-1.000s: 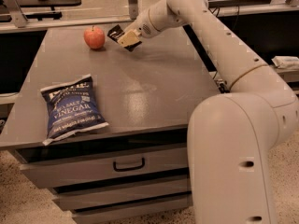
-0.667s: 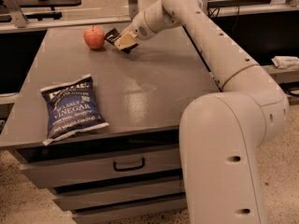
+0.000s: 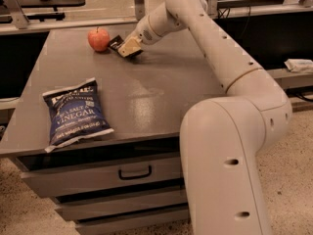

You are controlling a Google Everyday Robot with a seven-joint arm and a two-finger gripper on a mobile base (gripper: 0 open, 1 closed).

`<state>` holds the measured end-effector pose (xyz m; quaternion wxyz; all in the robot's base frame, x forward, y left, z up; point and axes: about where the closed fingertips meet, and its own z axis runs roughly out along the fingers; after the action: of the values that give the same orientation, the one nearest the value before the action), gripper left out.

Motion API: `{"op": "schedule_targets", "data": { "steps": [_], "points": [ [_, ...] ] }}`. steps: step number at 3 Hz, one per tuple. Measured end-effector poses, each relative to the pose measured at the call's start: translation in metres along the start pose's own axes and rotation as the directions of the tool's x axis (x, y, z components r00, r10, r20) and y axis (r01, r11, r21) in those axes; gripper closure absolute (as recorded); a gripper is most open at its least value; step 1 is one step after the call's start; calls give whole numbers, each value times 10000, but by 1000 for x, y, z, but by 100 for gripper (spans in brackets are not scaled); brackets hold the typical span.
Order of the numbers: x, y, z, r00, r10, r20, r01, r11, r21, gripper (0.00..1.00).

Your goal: Move rxbar chocolate near apple

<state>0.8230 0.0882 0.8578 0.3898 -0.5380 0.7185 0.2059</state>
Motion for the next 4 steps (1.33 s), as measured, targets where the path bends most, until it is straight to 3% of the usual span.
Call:
{"op": "schedule_targets", "data": {
  "steps": [1, 2, 3, 4],
  "points": [
    [0, 3, 5, 10000, -22, -53, 21, 9998, -190, 13],
    [-5, 8, 10, 9999, -127, -26, 126, 9991, -395, 0],
    [-10, 7, 5, 9998, -154, 136, 159, 9991, -394, 0],
    [-5, 1, -32, 9976, -50, 689, 65, 9997, -221, 0]
  ]
}}
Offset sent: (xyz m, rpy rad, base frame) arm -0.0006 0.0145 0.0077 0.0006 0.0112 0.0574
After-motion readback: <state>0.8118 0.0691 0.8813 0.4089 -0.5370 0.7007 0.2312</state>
